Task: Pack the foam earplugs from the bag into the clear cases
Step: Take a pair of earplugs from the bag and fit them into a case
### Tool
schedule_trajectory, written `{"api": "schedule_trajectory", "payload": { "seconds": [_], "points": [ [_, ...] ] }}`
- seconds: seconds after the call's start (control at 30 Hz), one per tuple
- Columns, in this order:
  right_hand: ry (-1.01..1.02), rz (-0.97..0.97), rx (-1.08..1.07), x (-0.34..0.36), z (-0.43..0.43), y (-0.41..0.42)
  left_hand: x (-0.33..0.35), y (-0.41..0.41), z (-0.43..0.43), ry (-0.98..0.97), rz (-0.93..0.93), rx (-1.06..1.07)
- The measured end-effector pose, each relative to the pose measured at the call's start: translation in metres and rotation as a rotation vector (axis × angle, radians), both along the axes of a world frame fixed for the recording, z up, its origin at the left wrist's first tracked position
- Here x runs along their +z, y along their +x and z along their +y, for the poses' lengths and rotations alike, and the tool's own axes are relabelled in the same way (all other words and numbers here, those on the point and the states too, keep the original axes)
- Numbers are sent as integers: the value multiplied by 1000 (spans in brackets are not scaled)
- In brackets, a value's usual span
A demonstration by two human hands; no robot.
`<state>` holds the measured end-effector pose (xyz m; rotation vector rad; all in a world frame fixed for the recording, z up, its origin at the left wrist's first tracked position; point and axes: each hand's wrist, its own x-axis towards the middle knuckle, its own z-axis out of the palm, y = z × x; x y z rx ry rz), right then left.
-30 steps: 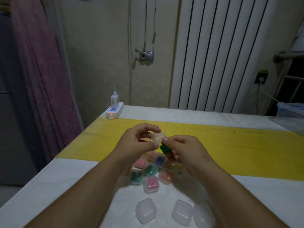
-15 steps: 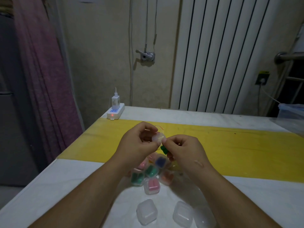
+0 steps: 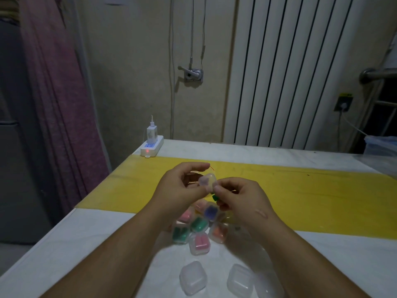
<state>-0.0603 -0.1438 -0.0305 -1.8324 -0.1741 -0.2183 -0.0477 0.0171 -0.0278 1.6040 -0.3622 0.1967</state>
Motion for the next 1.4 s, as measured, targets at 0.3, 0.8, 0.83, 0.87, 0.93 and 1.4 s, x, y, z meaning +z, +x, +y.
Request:
{"api": "schedule_trajectory", "payload": {
  "seconds": [0.3, 0.8, 0.83, 0.87, 0.93, 1.4],
  "points": [
    [77, 44, -96, 1, 0, 3, -2, 4, 0, 32, -17, -1],
    [-20, 74, -42, 3, 6, -3, -3, 2, -2, 174, -102, 88],
    [-31, 70, -38, 3, 6, -2, -2, 2, -2, 160, -108, 74],
    [-16, 72, -27, 3, 6, -2, -1, 2, -1, 154, -118, 61],
    [40, 79, 9, 4, 5, -3, -1, 1, 0, 185, -145, 65],
    [142, 67, -84, -1, 0, 4, 2, 1, -1, 20, -36, 77]
  ]
}}
